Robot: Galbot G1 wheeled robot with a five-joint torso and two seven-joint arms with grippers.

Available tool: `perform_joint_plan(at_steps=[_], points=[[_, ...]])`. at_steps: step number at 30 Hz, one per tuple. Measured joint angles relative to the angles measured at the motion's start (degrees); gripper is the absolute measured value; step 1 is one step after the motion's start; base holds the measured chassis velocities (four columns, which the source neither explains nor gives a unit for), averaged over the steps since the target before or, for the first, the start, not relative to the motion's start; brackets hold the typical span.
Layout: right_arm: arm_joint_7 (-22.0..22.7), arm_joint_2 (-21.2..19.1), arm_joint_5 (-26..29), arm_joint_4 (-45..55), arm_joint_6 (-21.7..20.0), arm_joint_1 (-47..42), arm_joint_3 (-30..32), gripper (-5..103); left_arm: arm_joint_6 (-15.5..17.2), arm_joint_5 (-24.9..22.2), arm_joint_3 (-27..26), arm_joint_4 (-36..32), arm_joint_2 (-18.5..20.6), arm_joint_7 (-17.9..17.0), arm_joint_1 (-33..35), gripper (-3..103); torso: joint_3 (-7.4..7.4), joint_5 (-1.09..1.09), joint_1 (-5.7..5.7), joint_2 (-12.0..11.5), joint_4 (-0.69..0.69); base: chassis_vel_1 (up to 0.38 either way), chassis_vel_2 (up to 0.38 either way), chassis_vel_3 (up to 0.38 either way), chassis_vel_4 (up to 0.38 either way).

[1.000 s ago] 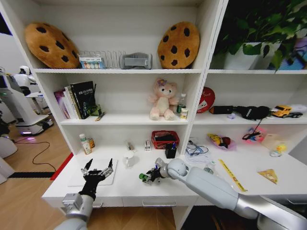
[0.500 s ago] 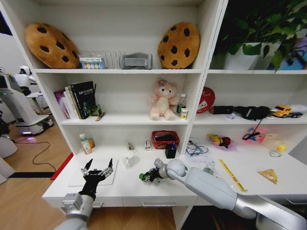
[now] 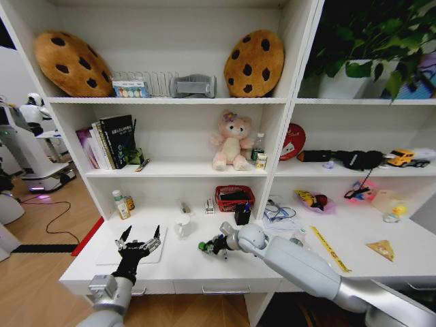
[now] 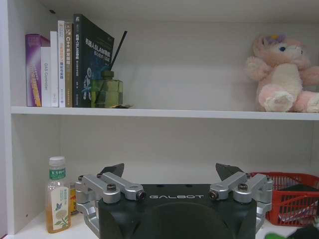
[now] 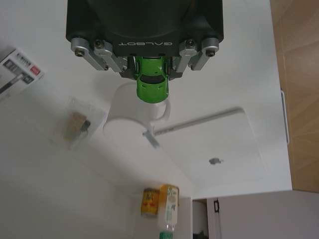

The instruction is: Organize the objects on the table.

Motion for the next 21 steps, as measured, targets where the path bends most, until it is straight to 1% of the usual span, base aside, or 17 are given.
perform_joint_plan(at_steps=[2, 3, 5, 6, 7, 8, 9, 11, 12, 13, 15, 16, 17, 18, 19, 20, 21], points=[[0.4, 0.0, 0.9, 2.6, 1.2, 0.8, 2.8, 33, 0.0, 0.0, 0.0, 0.0, 0.0, 0.0, 0.0, 100, 0.0, 0.0, 0.0, 0.0, 0.0, 0.0, 0.0, 0.0, 0.0], [0.4, 0.0, 0.9, 2.6, 1.2, 0.8, 2.8, 33, 0.0, 0.0, 0.0, 0.0, 0.0, 0.0, 0.0, 100, 0.0, 0.0, 0.0, 0.0, 0.0, 0.0, 0.0, 0.0, 0.0], [2.0, 0.0, 2.6, 4.1, 2.7, 2.6, 4.4, 33, 0.0, 0.0, 0.0, 0.0, 0.0, 0.0, 0.0, 100, 0.0, 0.0, 0.0, 0.0, 0.0, 0.0, 0.0, 0.0, 0.0], [2.0, 0.0, 2.6, 4.1, 2.7, 2.6, 4.4, 33, 0.0, 0.0, 0.0, 0.0, 0.0, 0.0, 0.0, 100, 0.0, 0.0, 0.0, 0.0, 0.0, 0.0, 0.0, 0.0, 0.0], [3.5, 0.4, 4.1, 4.6, 3.9, 4.8, 5.4, 33, 0.0, 0.0, 0.0, 0.0, 0.0, 0.0, 0.0, 100, 0.0, 0.01, 0.0, 0.0, 0.0, 0.0, 0.0, 0.0, 0.0], [4.6, 1.1, 5.3, 4.2, 5.3, 7.5, 6.2, 33, 0.0, 0.0, 0.0, 0.0, 0.0, 0.0, 0.0, 100, -0.01, 0.0, 0.0, 0.0, 0.0, 0.0, 0.0, 0.0, 0.0], [4.6, 1.1, 5.3, 4.2, 5.3, 7.5, 6.2, 33, 0.0, 0.0, 0.0, 0.0, 0.0, 0.0, 0.0, 100, -0.01, 0.0, 0.0, 0.0, 0.0, 0.0, 0.0, 0.0, 0.0], [6.1, 3.7, 6.7, 0.7, 7.5, 12.2, 6.8, 33, 0.0, 0.0, 0.0, 0.0, 0.0, 0.0, 0.0, 100, -0.01, -0.01, 0.0, 0.0, 0.0, 0.0, 0.0, 0.0, 0.0], [6.3, 4.9, 6.8, -1.1, 8.0, 13.7, 6.9, 33, 0.0, 0.0, 0.0, 0.0, 0.0, 0.0, 0.0, 100, -0.01, -0.01, 0.0, 0.0, 0.0, 0.0, 0.0, 0.0, 0.0], [6.3, 4.9, 6.8, -1.1, 8.0, 13.7, 6.9, 33, 0.0, 0.0, 0.0, 0.0, 0.0, 0.0, 0.0, 100, -0.01, -0.01, 0.0, 0.0, 0.0, 0.0, 0.0, 0.0, 0.0], [6.6, 9.2, 6.7, -6.7, 9.4, 17.4, 7.0, 33, 0.0, 0.0, 0.0, 0.0, 0.0, 0.0, 0.0, 100, 0.0, -0.01, 0.01, 0.0, 0.01, 0.0, 0.0, 0.0, 0.0], [6.7, 13.6, 6.4, -11.5, 10.2, 20.0, 7.4, 33, 0.0, 0.0, 0.0, 0.0, 0.0, 0.0, 0.0, 100, 0.0, 0.0, 0.0, 0.0, 0.01, 0.0, 0.0, 0.0, 0.0], [6.7, 13.6, 6.4, -11.5, 10.2, 20.0, 7.4, 33, 0.0, 0.0, 0.0, 0.0, 0.0, 0.0, 0.0, 100, 0.0, 0.0, 0.0, 0.0, 0.01, 0.0, 0.0, 0.0, 0.0], [6.7, 15.5, 6.3, -13.8, 10.4, 21.1, 7.5, 33, 0.0, 0.0, 0.0, 0.0, 0.0, 0.0, 0.0, 100, 0.0, -0.01, 0.01, 0.0, 0.03, 0.0, 0.0, 0.0, 0.0], [6.7, 15.5, 6.3, -13.8, 10.4, 21.1, 7.5, 33, 0.0, 0.0, 0.0, 0.0, 0.0, 0.0, 0.0, 100, 0.0, -0.01, 0.01, 0.0, 0.03, 0.0, 0.0, 0.0, 0.0], [6.7, 19.2, 5.0, -19.2, 11.5, 23.3, 7.8, 33, 0.0, 0.0, 0.0, 0.0, 0.0, 0.0, 0.0, 100, -0.01, -0.02, 0.0, 0.0, 0.04, 0.0, 0.0, 0.0, 0.0], [6.7, 21.3, 4.3, -22.9, 12.4, 24.8, 7.9, 33, 0.0, 0.0, 0.0, 0.0, 0.0, 0.0, 0.0, 100, 0.0, -0.02, 0.01, 0.0, 0.04, 0.0, 0.0, 0.0, 0.0]])
